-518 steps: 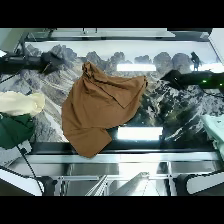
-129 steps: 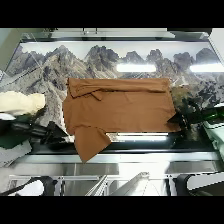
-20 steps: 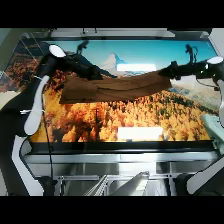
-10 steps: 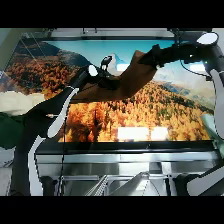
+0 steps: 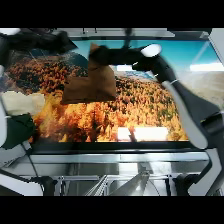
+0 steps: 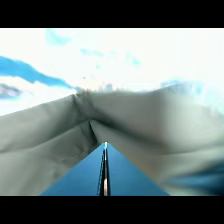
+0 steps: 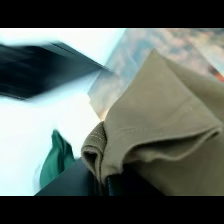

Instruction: Fold the shirts.

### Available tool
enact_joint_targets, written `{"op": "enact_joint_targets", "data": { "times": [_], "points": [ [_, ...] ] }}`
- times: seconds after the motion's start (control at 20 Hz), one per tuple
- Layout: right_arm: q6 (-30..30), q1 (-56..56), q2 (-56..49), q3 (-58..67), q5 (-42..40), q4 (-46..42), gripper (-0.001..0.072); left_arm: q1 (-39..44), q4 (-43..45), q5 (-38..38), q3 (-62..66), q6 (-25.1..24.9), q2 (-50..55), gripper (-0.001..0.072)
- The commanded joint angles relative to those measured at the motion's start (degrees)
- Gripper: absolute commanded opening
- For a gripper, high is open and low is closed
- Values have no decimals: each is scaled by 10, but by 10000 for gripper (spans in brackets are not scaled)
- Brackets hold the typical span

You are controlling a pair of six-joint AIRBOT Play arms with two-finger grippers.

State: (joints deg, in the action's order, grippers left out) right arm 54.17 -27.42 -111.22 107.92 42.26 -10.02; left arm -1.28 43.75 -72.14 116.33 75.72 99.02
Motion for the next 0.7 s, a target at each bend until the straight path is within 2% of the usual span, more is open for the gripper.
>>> {"op": "enact_joint_targets", "data": {
  "times": [0.0,0.05,0.1,0.25,0.3,0.35,0.4,0.45,0.5,0.6,0.65],
  "points": [
    [-149,-140,-100,23,-225,113,93,-108,-17,-59,0,-8,-99,20],
    [-166,-163,-133,40,-257,118,418,-130,-18,-65,0,-8,-115,20],
    [-165,-176,-157,55,-284,118,614,-146,-18,-72,0,-8,-127,20],
    [-165,-170,-161,64,-286,118,608,-177,-17,-108,0,-8,-149,20],
    [-165,-156,-146,64,-267,114,529,-180,-17,-117,0,-8,-149,20],
    [-165,-133,-124,64,-228,92,189,-180,-17,-125,-3,-8,-149,20],
    [-164,-105,-98,64,-180,54,21,-180,-18,-129,-16,-8,-152,20],
    [-154,-77,-74,64,-142,19,22,-178,-18,-129,-36,-12,-155,20],
    [-116,-45,-51,64,-97,-21,21,-178,-18,-129,-59,-19,-157,19],
    [41,29,-11,64,3,-151,19,-178,-18,-130,-112,-35,-165,19],
    [129,66,3,64,63,-245,19,-178,-18,-129,-144,-47,-174,19]
  ]
}}
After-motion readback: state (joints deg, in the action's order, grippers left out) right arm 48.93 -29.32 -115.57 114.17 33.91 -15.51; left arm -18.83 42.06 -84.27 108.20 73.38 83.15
